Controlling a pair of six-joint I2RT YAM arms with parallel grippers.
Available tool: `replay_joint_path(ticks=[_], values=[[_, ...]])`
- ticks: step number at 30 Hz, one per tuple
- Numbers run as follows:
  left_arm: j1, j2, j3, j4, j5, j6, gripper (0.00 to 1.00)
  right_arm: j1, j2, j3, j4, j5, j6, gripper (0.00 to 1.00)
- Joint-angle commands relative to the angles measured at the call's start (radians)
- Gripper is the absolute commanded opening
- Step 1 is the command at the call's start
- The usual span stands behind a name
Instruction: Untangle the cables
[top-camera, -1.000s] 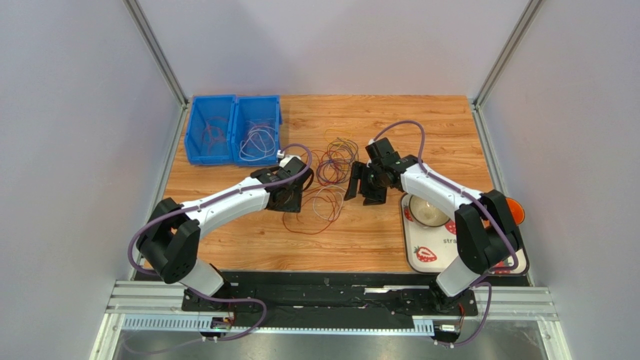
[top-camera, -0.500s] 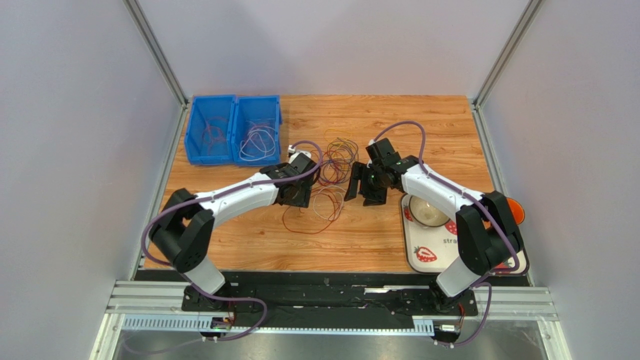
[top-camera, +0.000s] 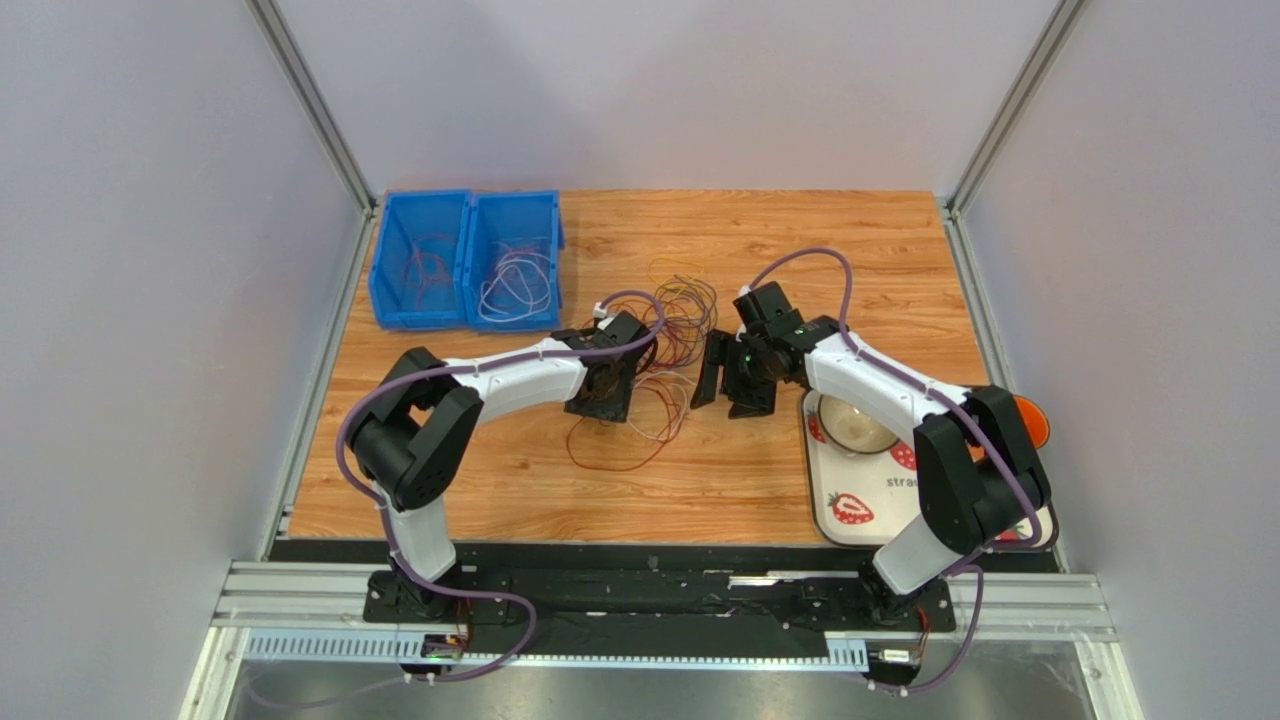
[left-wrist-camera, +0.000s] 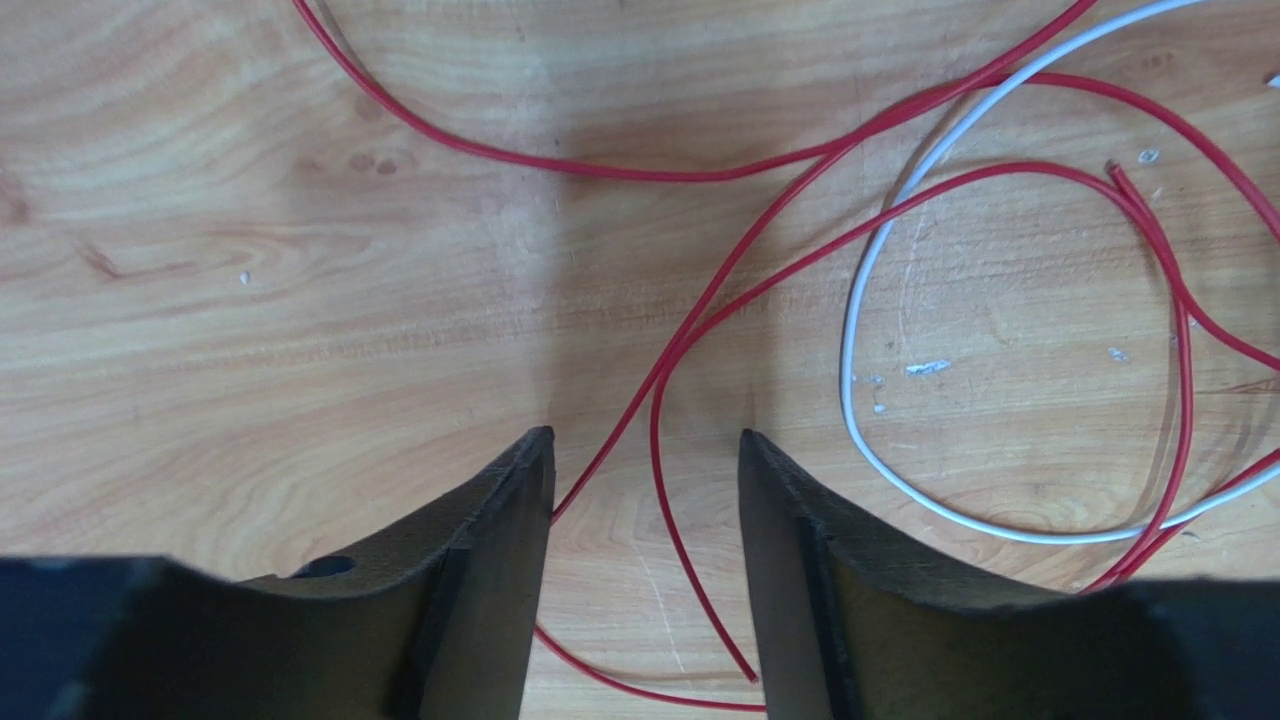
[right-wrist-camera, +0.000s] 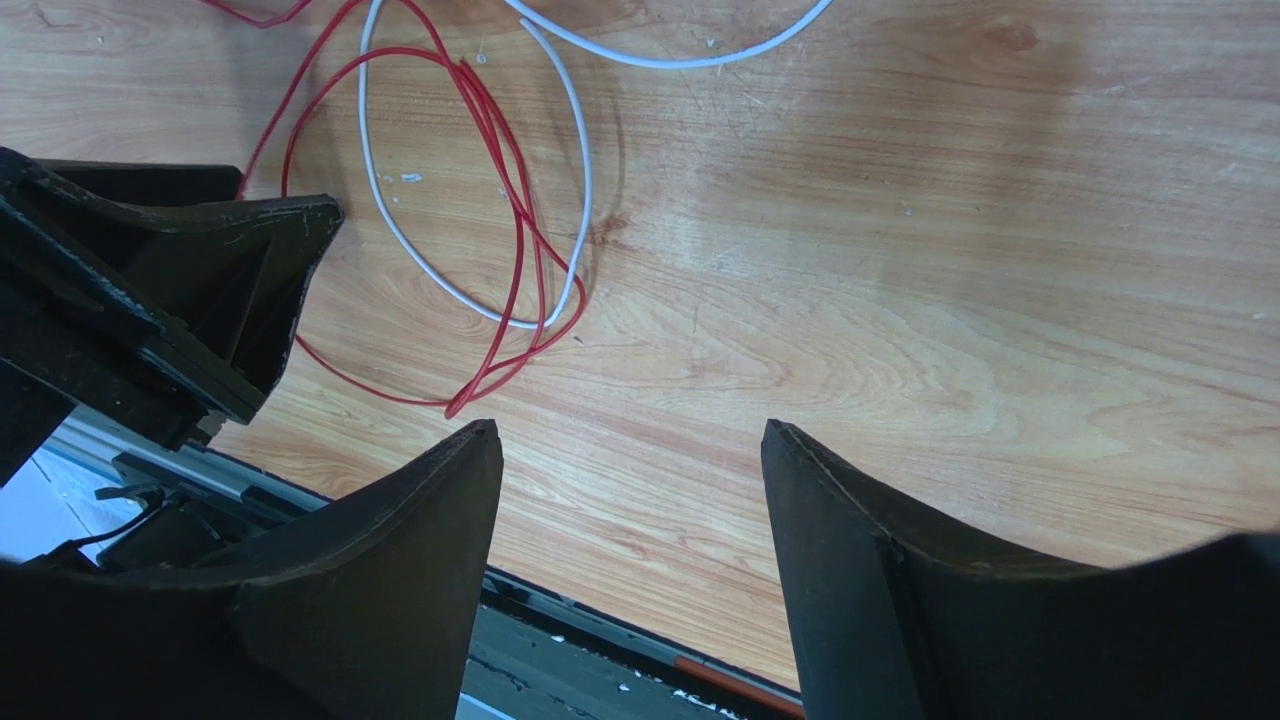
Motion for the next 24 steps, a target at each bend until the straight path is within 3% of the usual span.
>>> replay_joint_path(ticks=[1, 8, 11, 12, 17, 24], values=[[-0.003, -0.054, -0.032, -0.028, 0.024, -0.063, 0.52, -0.004, -0.031, 0.005, 0.014, -0.016, -0.008, 0.68], [-0.003, -0.069, -0.071, -0.024, 0.029, -0.073, 0.34, -0.002, -0.025, 0.01, 0.02, -0.025, -0.003, 0.68], [-0.003, -0.052, -0.057, -0.022, 0.038, -0.068, 0.05, -0.002, -0.027, 0.005, 0.02, -0.028, -0.002, 0.68], [-0.003, -0.051, -0.045, -0.025, 0.044, -0.065, 0.0, -0.002, -0.03, 0.003, 0.02, -0.028, -0.003, 0.68], [-0.003, -0.095, 0.039, -0.101, 0.039, -0.05, 0.0, -0.002, -0.042, -0.013, 0.017, -0.018, -0.002, 0.68], [-0.004, -0.299, 0.309, -0.347, -0.004, 0.033, 0.0, -0.004, -0.056, -0.029, 0.018, -0.002, -0.005, 0.68]])
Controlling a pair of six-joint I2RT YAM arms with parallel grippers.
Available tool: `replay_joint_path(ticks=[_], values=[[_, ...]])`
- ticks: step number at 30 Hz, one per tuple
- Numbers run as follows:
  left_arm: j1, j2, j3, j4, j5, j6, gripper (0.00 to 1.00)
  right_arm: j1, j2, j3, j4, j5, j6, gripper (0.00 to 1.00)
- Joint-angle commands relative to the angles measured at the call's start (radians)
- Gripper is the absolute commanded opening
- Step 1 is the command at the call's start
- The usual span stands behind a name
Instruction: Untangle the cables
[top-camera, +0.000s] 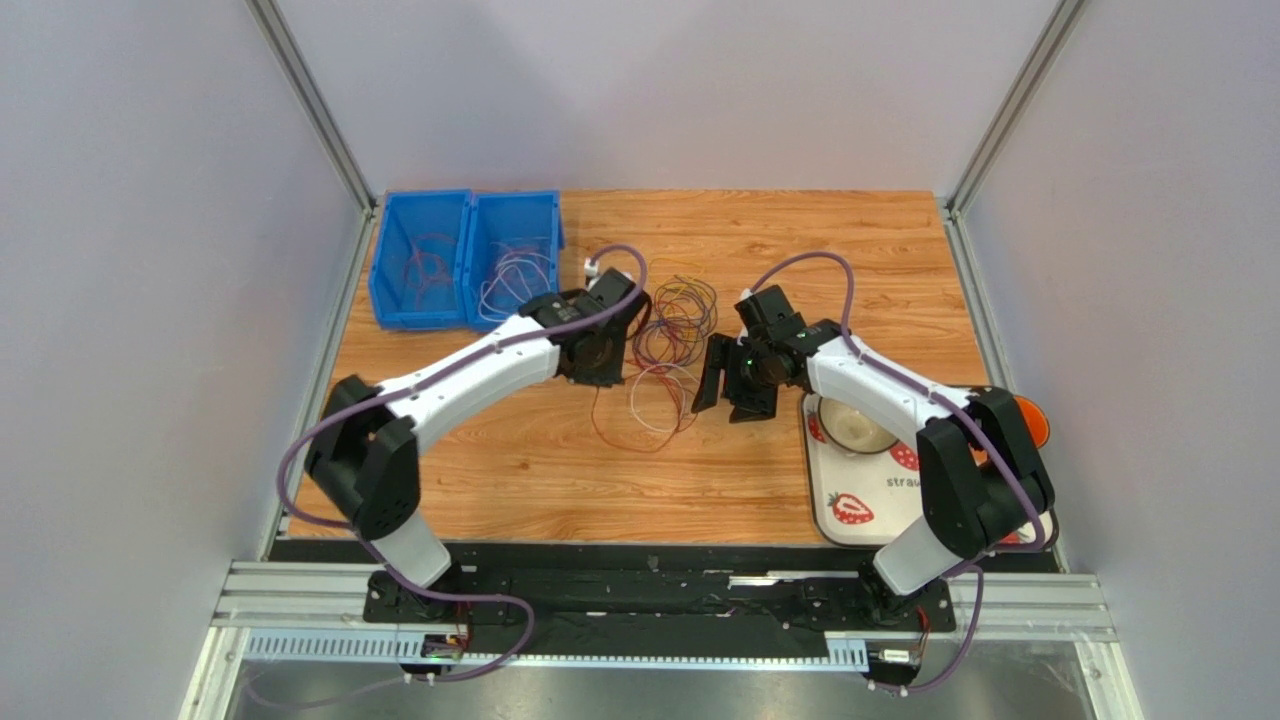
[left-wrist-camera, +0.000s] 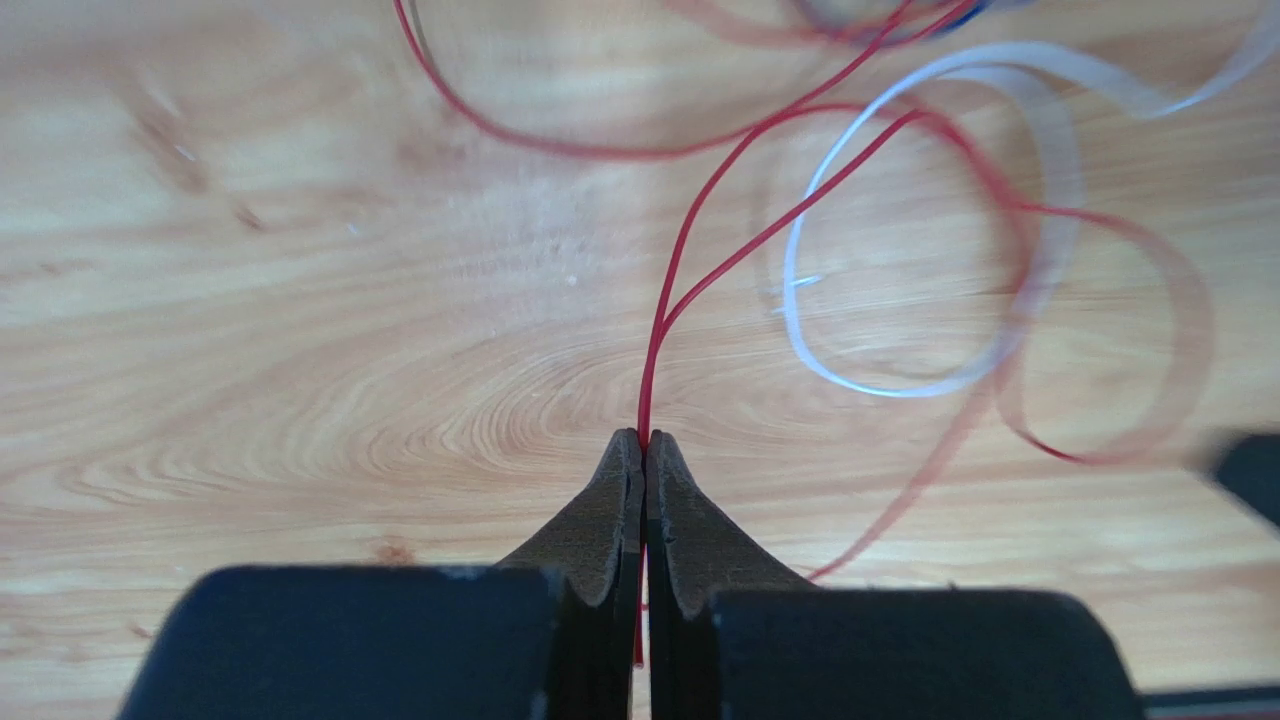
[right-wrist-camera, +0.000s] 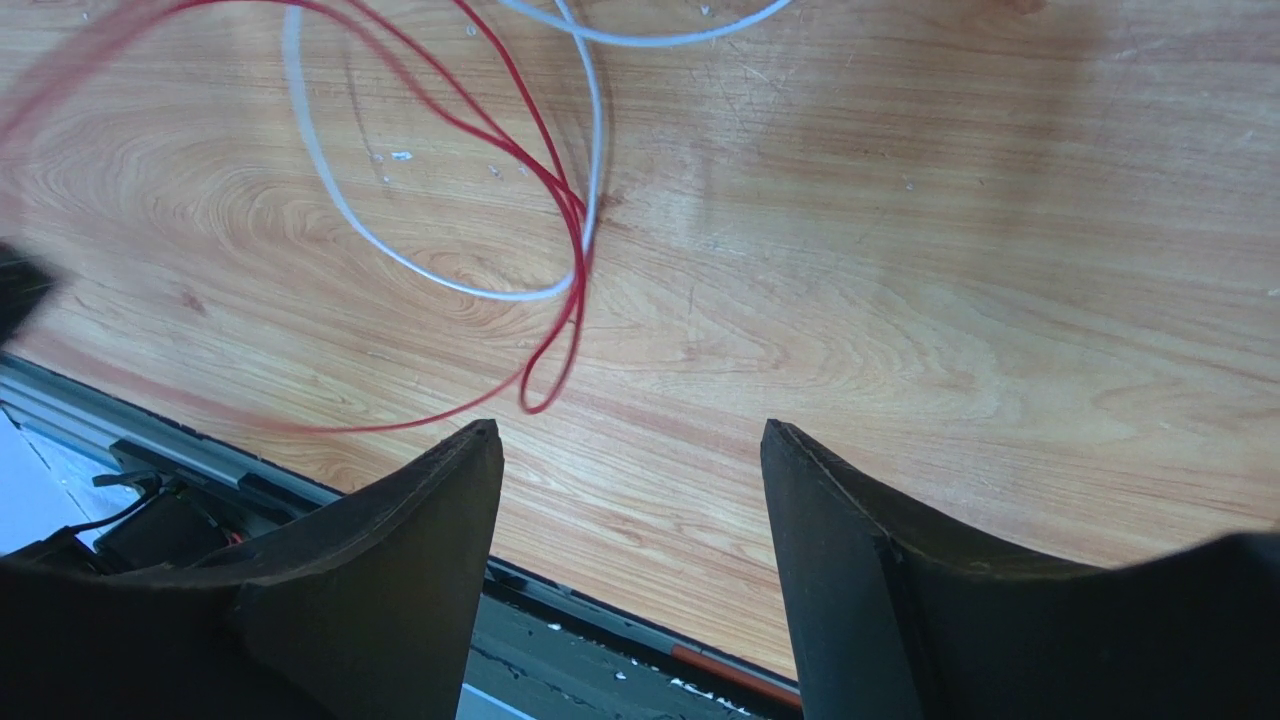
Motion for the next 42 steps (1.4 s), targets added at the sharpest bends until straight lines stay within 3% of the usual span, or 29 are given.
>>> replay_joint_path(ticks=[1, 9, 12, 15, 18, 20, 23, 29, 42], values=[[-0.003, -0.196, 0.201, -0.164, -0.047, 0.072, 0.0, -0.002, -0.047, -0.009, 0.018, 0.012, -0.002, 0.68], [-0.003, -0.283, 0.595, -0.359, -0.071, 0.198, 0.0, -0.002, -0.057, -0.045, 0.056, -0.016, 0.027, 0.68], [-0.003, -0.326, 0.535, -0.258, -0.074, 0.287, 0.0, -0.001, -0.072, -0.058, 0.07, -0.029, 0.044, 0.68], [-0.003, -0.246, 0.644, -0.439, -0.099, 0.237, 0.0, 0.001, -0.098, -0.055, 0.064, -0.039, 0.044, 0.68], [-0.004, -0.303, 0.528, -0.369, -0.119, 0.236, 0.0, 0.001, -0.124, -0.067, 0.058, -0.023, 0.041, 0.68], [-0.003, -0.322, 0.559, -0.406, -0.093, 0.21, 0.0, 0.001, -0.135, -0.067, 0.05, -0.026, 0.035, 0.68], [-0.001, -0.412, 0.464, -0.267, -0.077, 0.261, 0.0, 0.002, -0.178, -0.084, 0.1, -0.083, 0.041, 0.69], [-0.001, -0.395, 0.437, -0.313, -0.048, 0.22, 0.0, 0.002, -0.262, -0.098, 0.246, -0.163, 0.131, 0.74], [-0.001, -0.454, 0.398, -0.291, -0.019, 0.203, 0.0, 0.009, 0.017, 0.159, 0.214, -0.089, -0.012, 0.73]])
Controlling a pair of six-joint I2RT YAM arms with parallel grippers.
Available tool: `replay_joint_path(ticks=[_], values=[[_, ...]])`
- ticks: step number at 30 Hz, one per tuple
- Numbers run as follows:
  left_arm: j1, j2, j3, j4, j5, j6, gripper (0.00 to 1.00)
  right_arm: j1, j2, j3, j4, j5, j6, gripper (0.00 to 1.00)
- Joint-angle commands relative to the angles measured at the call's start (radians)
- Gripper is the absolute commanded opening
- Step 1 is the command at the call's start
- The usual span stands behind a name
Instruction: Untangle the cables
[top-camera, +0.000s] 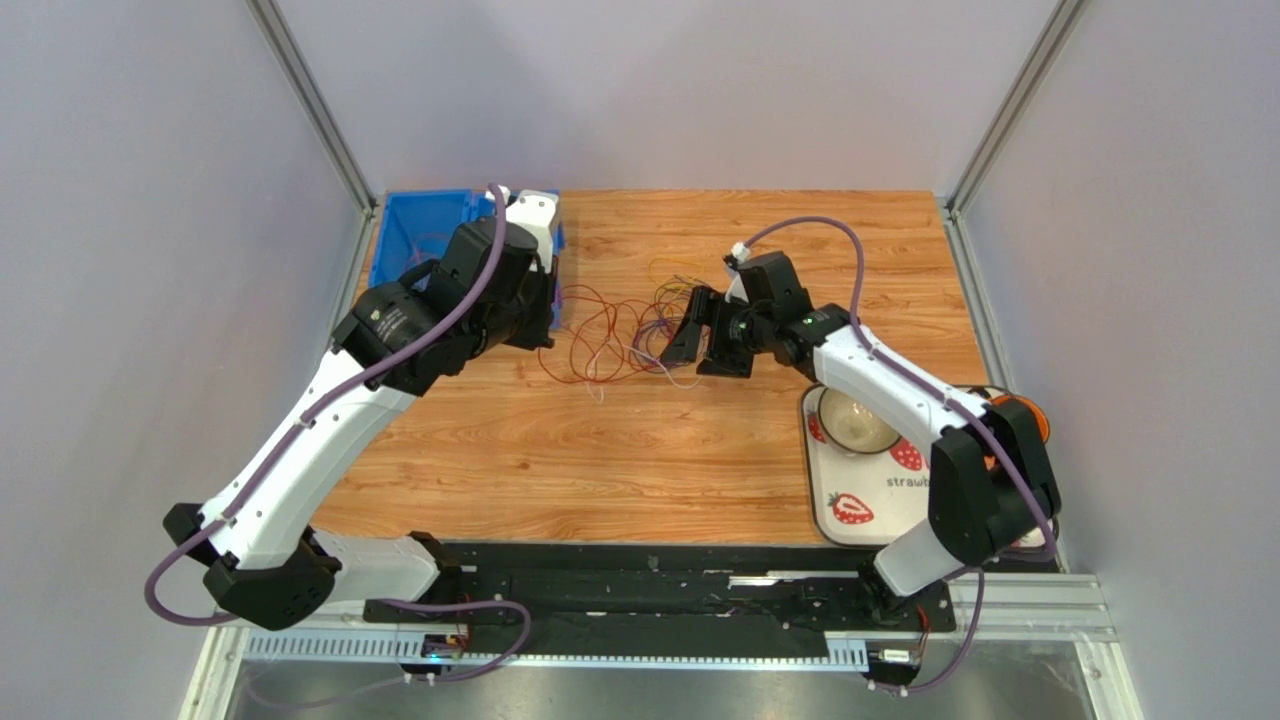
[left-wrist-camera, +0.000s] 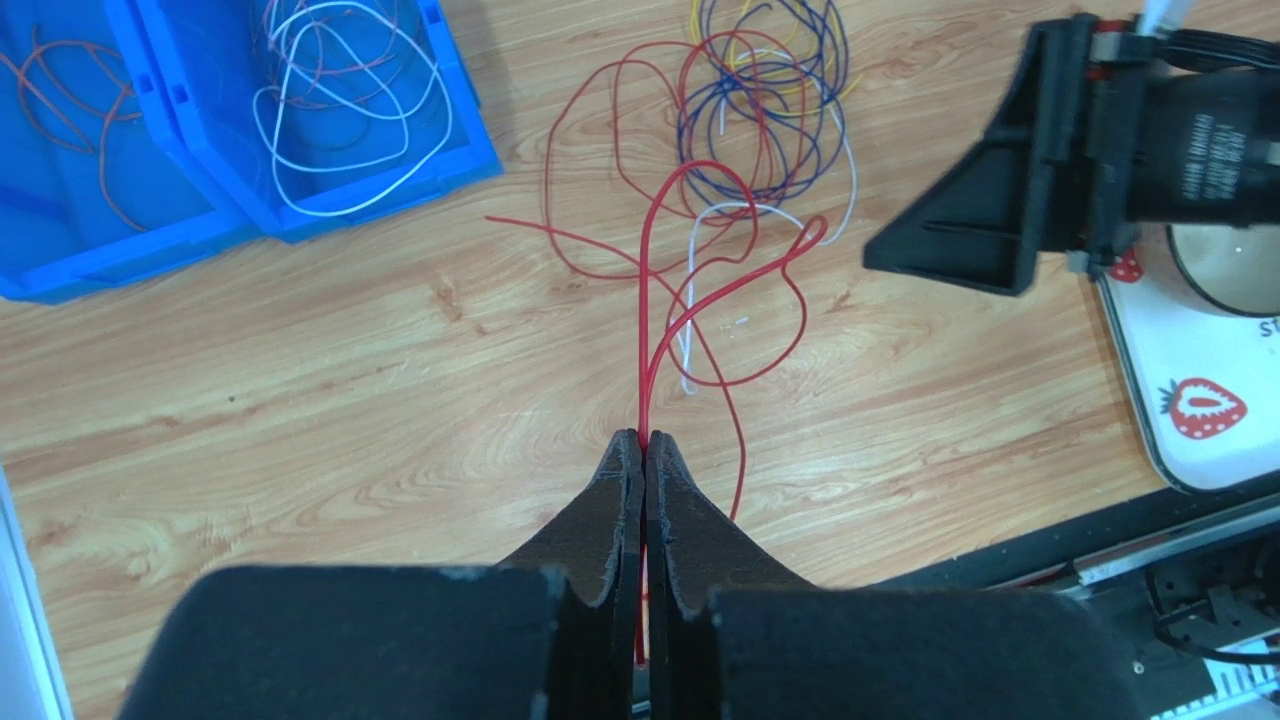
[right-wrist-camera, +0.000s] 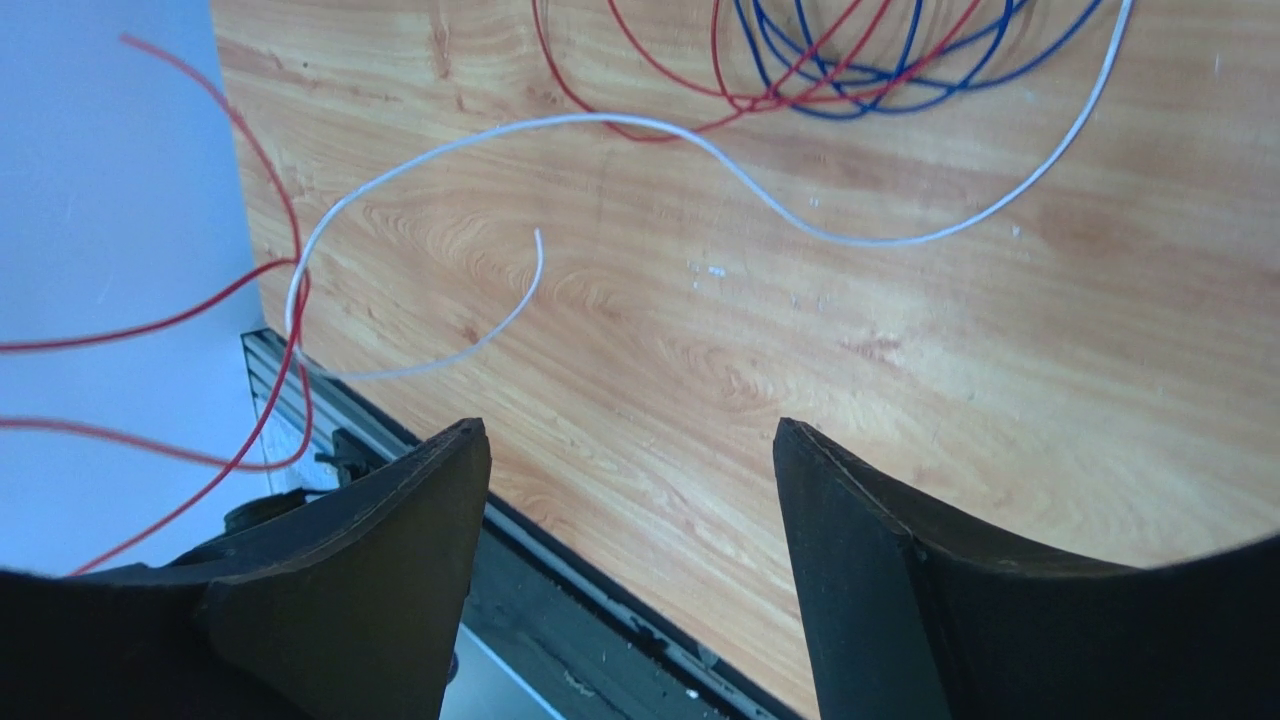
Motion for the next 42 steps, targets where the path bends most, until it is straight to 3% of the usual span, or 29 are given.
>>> replay_joint_path(ticks=[1, 11, 22, 23, 26, 27, 29, 35, 42], values=[[-0.001, -0.035, 0.008, 0.03, 0.021, -0.007, 0.0, 0.013, 0.088, 0.088, 0.034, 0.032, -0.081, 0.72], [-0.001, -0.043, 0.008, 0.04, 0.027, 0.0, 0.0, 0.065, 0.22, 0.154, 0.071, 0.162, -0.169, 0.7], [-0.003, -0.058, 0.007, 0.044, 0.041, 0.0, 0.0, 0.073, 0.309, 0.194, 0.095, 0.171, -0.213, 0.64], [-0.001, -0.058, 0.008, 0.044, 0.041, 0.0, 0.0, 0.076, 0.314, 0.195, 0.095, 0.17, -0.216, 0.61], [-0.001, -0.056, 0.008, 0.044, 0.037, 0.002, 0.0, 0.076, 0.32, 0.197, 0.092, 0.168, -0.218, 0.38], [-0.001, -0.056, 0.008, 0.044, 0.034, 0.002, 0.0, 0.076, 0.314, 0.199, 0.088, 0.171, -0.215, 0.2], [-0.001, -0.055, 0.008, 0.041, 0.024, 0.004, 0.0, 0.076, 0.303, 0.199, 0.082, 0.177, -0.216, 0.0], [-0.001, -0.049, 0.051, -0.011, -0.069, 0.03, 0.0, 0.048, 0.233, 0.212, 0.019, 0.214, -0.207, 0.0], [0.025, -0.055, 0.194, -0.187, -0.324, 0.076, 0.0, -0.195, 0.168, 0.105, -0.003, 0.081, -0.088, 0.0]])
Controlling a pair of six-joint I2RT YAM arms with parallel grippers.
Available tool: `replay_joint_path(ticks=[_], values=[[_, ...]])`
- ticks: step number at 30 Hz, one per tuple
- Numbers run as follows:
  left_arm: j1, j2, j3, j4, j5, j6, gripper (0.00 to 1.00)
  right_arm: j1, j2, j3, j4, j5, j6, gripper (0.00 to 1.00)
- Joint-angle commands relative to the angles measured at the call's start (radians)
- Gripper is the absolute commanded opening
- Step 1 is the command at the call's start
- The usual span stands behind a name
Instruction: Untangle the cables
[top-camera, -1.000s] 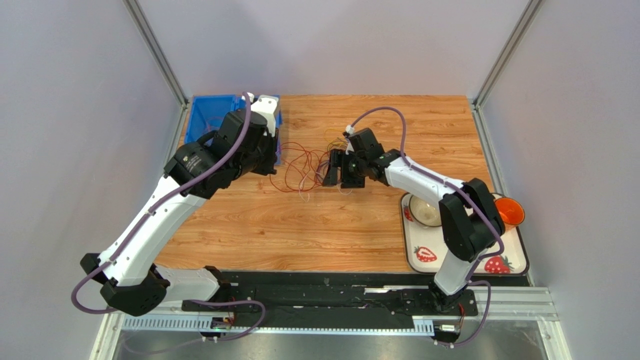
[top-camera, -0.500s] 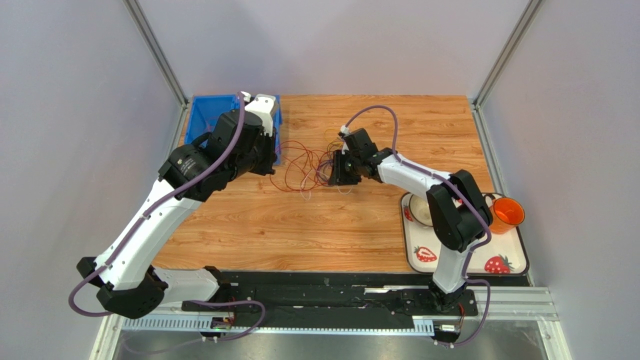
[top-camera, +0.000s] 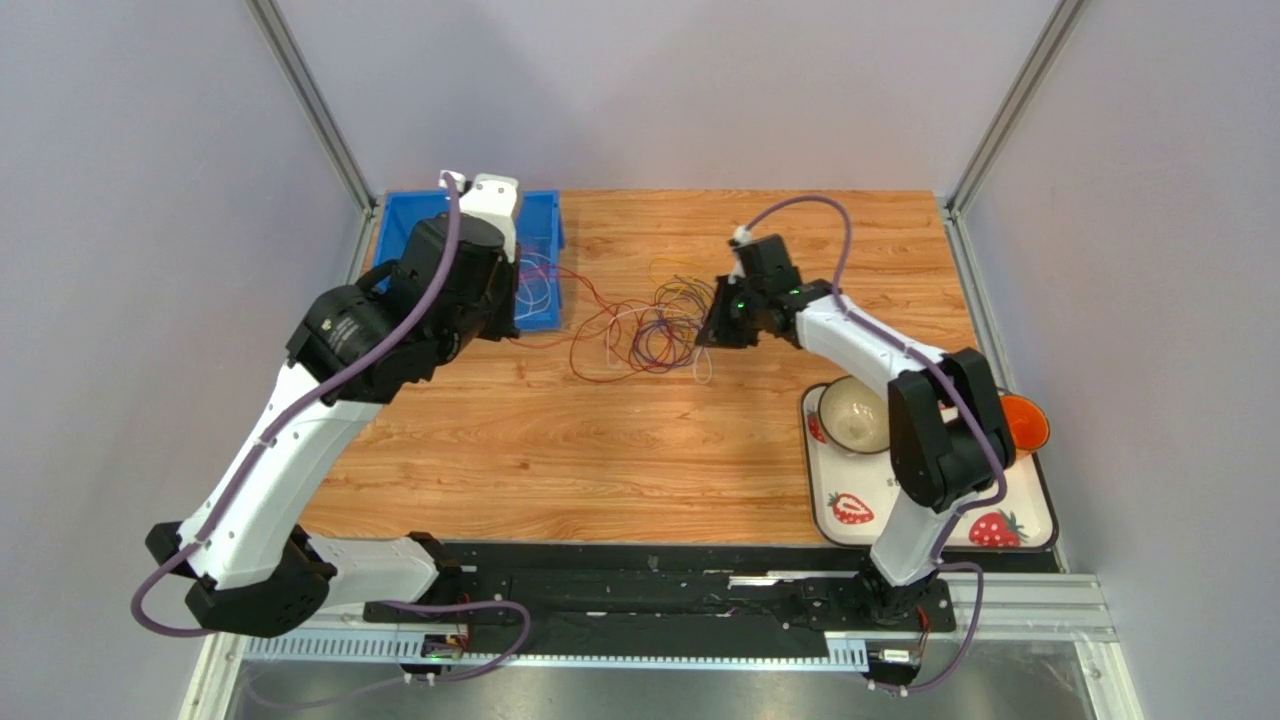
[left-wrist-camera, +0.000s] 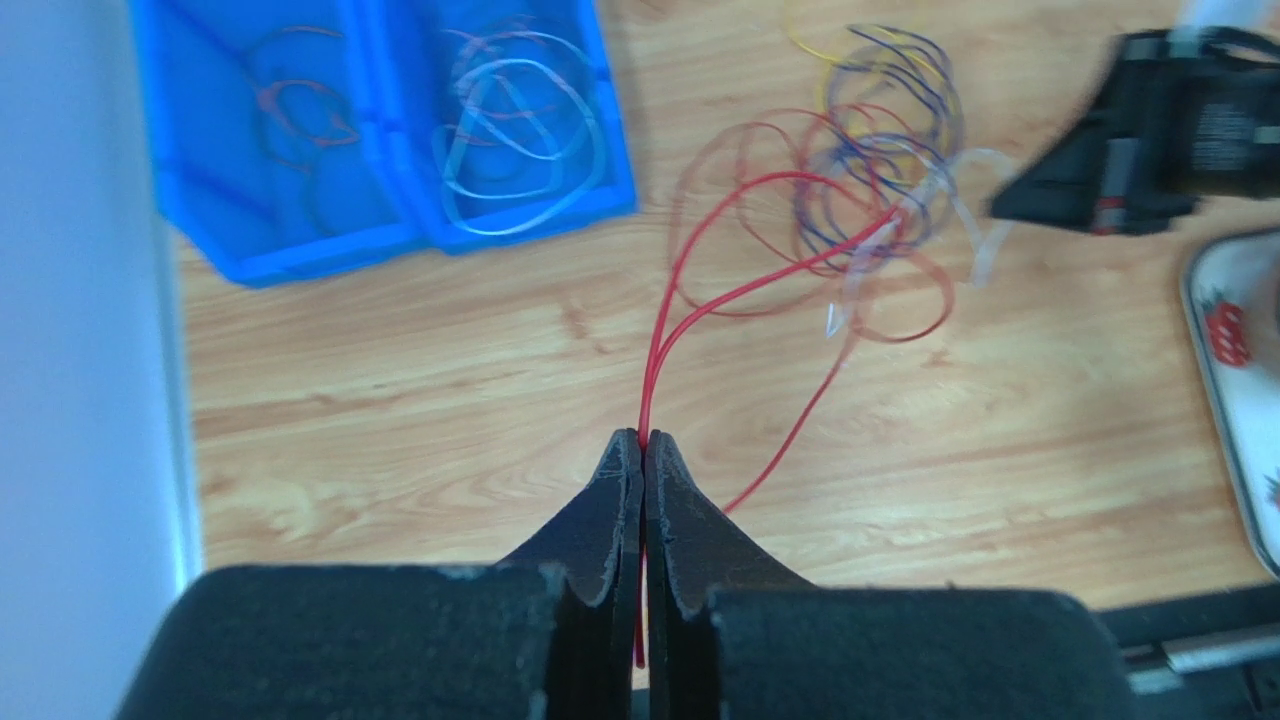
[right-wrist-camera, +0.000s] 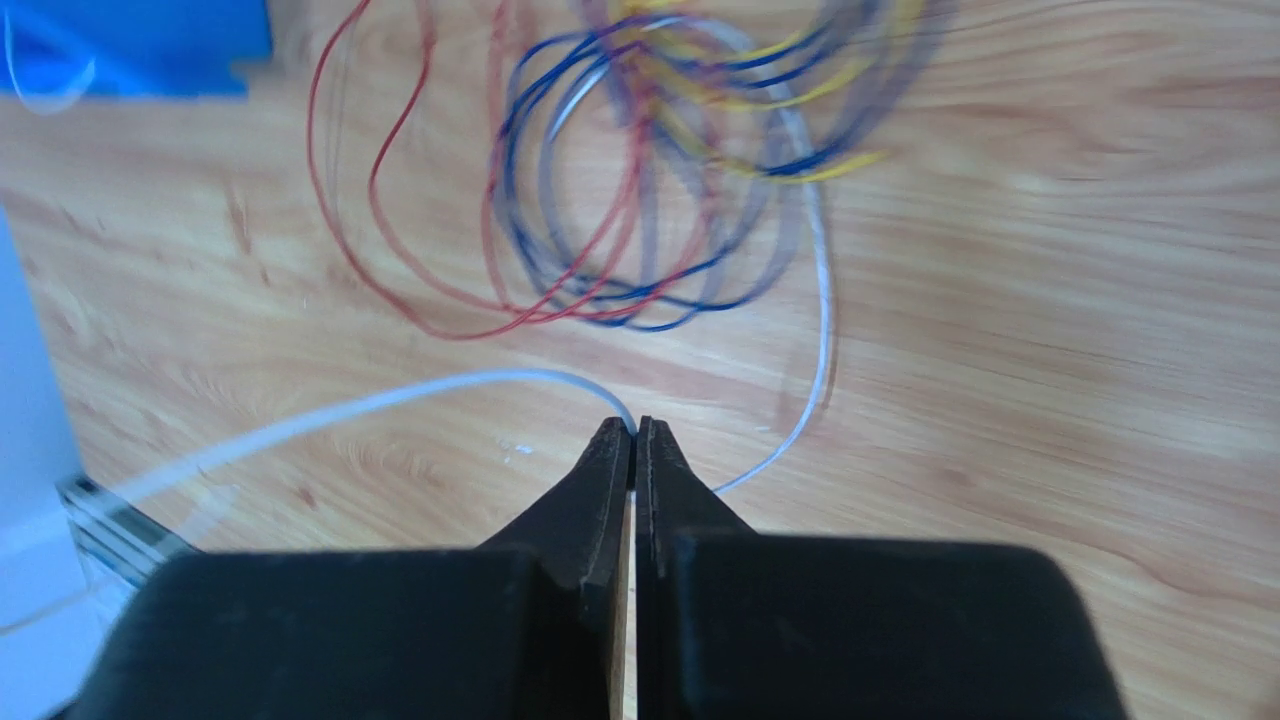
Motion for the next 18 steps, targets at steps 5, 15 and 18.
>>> replay_joint_path(ticks=[5, 15, 18], values=[[0.061, -0.068, 0.13, -0.133, -0.261, 0.051, 0.0, -0.203, -0.098, -0.12, -0.022, -0.056, 0.08, 0.0], [0.15, -0.1, 0.063, -0.117, -0.251, 0.065, 0.0, -0.221, -0.101, -0.155, 0.02, -0.127, 0.108, 0.0], [0.2, -0.082, 0.032, -0.077, -0.208, 0.071, 0.0, -0.176, -0.119, -0.166, 0.027, -0.116, 0.098, 0.0]])
